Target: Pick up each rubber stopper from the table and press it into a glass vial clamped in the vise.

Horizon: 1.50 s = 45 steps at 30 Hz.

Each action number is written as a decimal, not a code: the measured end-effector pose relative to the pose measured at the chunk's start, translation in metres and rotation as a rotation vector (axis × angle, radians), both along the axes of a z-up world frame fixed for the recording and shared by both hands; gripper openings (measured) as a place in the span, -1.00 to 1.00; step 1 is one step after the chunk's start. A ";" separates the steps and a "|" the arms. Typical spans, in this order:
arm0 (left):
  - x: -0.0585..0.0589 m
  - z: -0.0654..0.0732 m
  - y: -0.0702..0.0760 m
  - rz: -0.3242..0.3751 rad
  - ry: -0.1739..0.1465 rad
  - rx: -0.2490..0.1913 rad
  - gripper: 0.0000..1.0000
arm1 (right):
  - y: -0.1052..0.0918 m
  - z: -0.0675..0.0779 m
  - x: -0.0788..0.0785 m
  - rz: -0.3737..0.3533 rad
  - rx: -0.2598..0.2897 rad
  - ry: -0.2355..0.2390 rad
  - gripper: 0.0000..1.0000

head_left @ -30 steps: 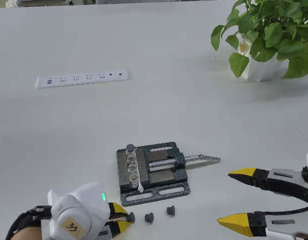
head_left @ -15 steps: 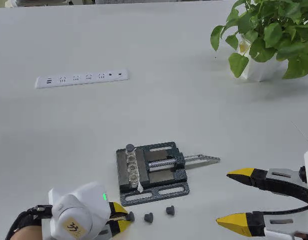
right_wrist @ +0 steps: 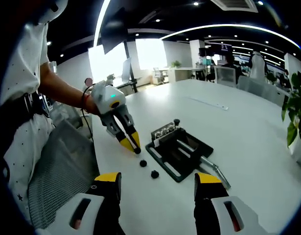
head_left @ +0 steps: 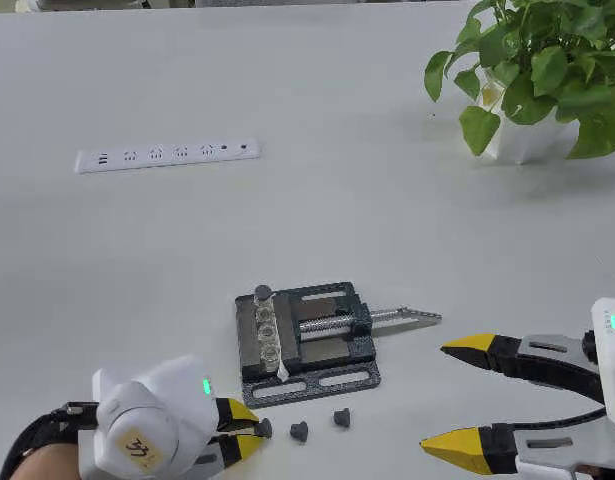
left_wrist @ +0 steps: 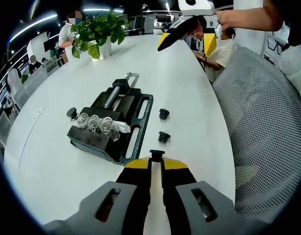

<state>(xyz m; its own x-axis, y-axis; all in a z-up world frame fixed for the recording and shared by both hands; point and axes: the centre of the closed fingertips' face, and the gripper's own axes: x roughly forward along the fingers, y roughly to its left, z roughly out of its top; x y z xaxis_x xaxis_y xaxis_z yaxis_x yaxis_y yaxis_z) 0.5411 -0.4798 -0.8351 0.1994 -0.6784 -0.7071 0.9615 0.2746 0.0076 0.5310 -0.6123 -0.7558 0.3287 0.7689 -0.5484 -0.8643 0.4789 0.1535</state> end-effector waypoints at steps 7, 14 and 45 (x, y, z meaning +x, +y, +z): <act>-0.001 0.028 -0.005 0.005 -0.011 -0.049 -0.92 | 0.015 0.007 -0.003 0.051 0.013 -0.014 0.26; -0.009 0.060 -0.014 -0.017 -0.014 -0.088 -0.93 | 0.028 0.020 -0.008 0.098 0.026 -0.036 0.30; -0.043 0.130 -0.057 -0.154 -0.030 -0.164 -0.93 | 0.080 0.061 -0.043 0.356 0.006 -0.106 -0.54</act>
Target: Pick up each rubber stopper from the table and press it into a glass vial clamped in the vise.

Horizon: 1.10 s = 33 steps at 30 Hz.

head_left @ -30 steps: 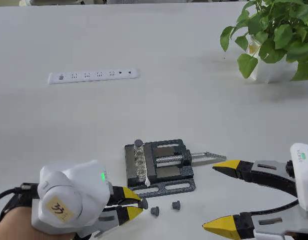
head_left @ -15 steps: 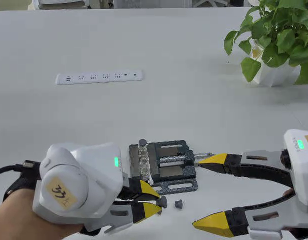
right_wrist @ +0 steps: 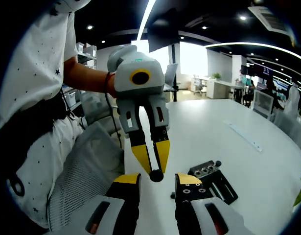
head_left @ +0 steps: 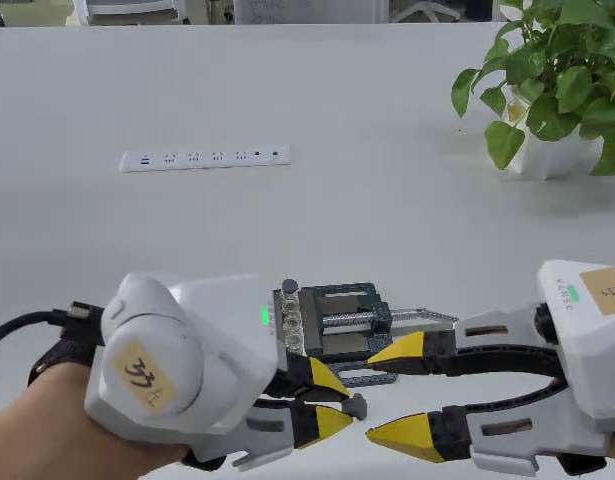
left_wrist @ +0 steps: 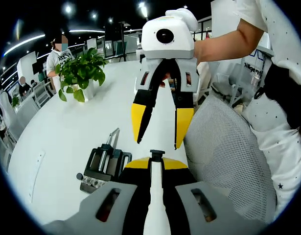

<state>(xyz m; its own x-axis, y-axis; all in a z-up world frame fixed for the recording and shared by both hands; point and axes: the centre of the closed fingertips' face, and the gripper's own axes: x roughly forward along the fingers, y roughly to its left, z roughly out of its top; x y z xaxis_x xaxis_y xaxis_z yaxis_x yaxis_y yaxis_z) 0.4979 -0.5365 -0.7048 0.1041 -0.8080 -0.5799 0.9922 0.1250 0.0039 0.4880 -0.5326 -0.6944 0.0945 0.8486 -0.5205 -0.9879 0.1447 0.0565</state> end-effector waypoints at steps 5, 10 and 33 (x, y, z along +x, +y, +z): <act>-0.001 0.002 -0.001 -0.003 -0.003 -0.005 -0.93 | 0.000 -0.003 -0.002 0.013 -0.009 0.001 -0.63; -0.001 0.003 -0.001 -0.008 -0.004 -0.010 -0.93 | 0.002 -0.002 -0.004 0.021 -0.005 0.001 -0.74; -0.002 0.004 -0.002 -0.018 -0.002 -0.019 -0.93 | 0.002 -0.002 -0.002 0.028 -0.009 -0.002 -0.85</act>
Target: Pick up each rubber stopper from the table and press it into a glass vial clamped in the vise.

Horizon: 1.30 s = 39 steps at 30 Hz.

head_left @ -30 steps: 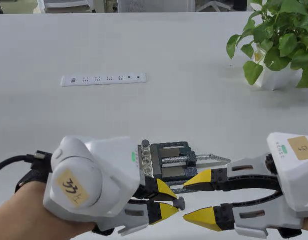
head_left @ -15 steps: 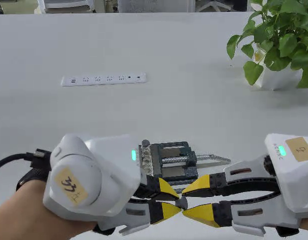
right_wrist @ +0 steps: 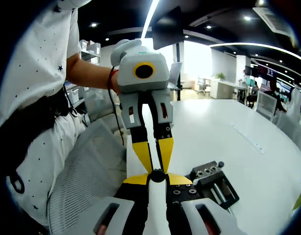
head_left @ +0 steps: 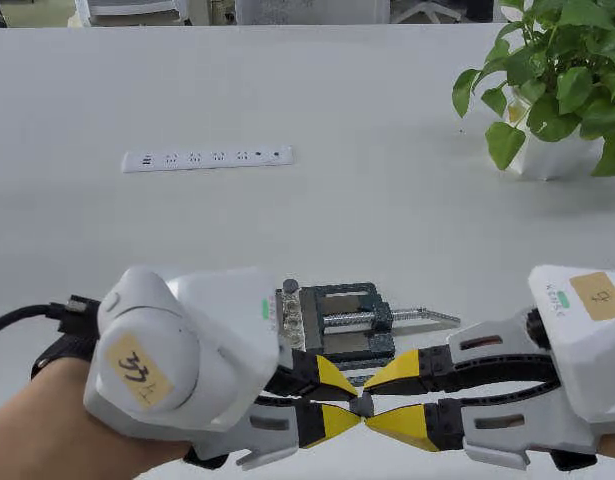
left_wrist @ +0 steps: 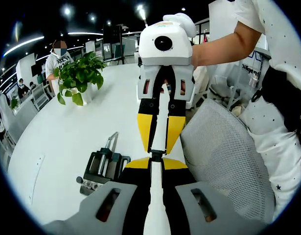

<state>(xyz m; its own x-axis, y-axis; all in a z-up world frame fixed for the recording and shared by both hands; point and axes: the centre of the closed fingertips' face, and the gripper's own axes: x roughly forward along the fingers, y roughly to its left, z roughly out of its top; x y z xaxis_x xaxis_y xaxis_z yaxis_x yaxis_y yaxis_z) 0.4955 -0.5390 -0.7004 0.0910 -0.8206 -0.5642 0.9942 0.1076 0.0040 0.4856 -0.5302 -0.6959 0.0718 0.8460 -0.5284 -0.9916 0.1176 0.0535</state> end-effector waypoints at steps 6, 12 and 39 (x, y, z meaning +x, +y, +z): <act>0.000 0.000 0.000 0.000 0.003 -0.003 -0.93 | 0.000 0.000 0.000 0.003 0.001 0.001 -0.85; 0.000 0.000 0.000 -0.002 0.005 -0.006 -0.93 | 0.000 0.001 0.000 0.007 0.001 0.009 -0.86; 0.001 0.007 0.002 0.015 -0.006 -0.035 -0.92 | 0.002 0.005 0.003 0.009 -0.010 -0.010 -0.89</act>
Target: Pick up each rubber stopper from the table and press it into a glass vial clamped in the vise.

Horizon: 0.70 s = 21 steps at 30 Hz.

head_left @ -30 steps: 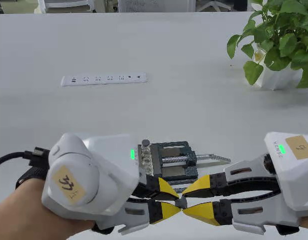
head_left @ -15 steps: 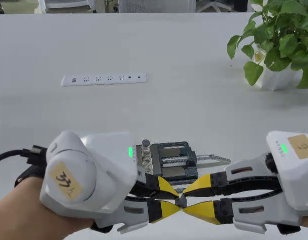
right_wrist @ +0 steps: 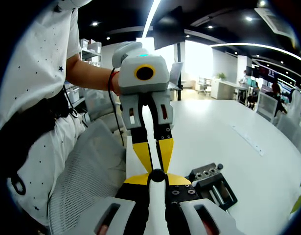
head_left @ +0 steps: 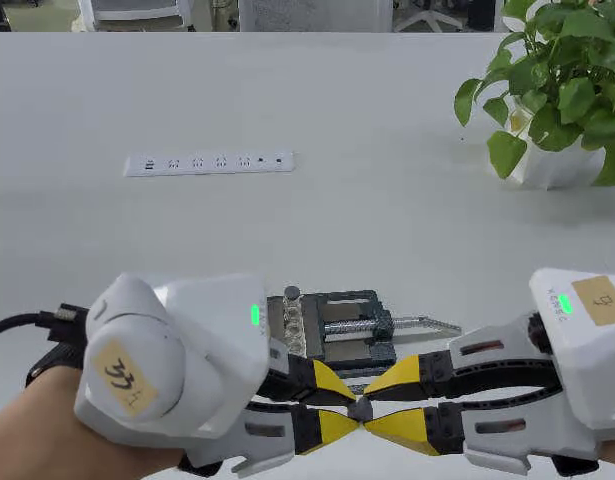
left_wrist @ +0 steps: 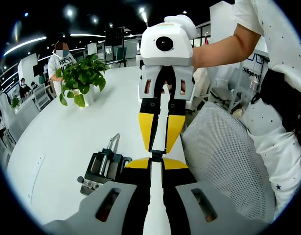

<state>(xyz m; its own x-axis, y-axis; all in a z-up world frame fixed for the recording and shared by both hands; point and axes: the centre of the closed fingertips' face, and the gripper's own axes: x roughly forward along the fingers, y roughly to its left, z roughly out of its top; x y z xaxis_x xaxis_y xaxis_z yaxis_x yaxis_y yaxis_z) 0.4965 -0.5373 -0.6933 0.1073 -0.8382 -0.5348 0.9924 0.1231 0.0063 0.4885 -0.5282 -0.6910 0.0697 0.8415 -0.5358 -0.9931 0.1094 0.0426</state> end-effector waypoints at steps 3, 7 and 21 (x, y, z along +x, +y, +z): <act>0.001 0.000 0.001 0.006 0.004 -0.008 -0.92 | 0.001 0.000 0.000 0.001 -0.004 0.008 -0.89; 0.002 -0.002 0.003 0.021 0.002 -0.024 -0.91 | 0.002 -0.001 0.001 0.000 -0.008 0.015 -0.89; 0.016 -0.012 0.035 0.196 0.013 -0.101 -0.52 | 0.004 0.007 0.024 -0.012 -0.049 -0.006 -0.89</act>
<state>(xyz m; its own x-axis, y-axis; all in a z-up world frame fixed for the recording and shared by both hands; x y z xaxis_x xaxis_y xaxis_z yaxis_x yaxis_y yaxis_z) 0.5120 -0.5021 -0.7051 0.2675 -0.8513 -0.4513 0.9493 0.3132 -0.0282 0.5127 -0.5244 -0.6844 0.0830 0.8134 -0.5757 -0.9919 0.1230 0.0308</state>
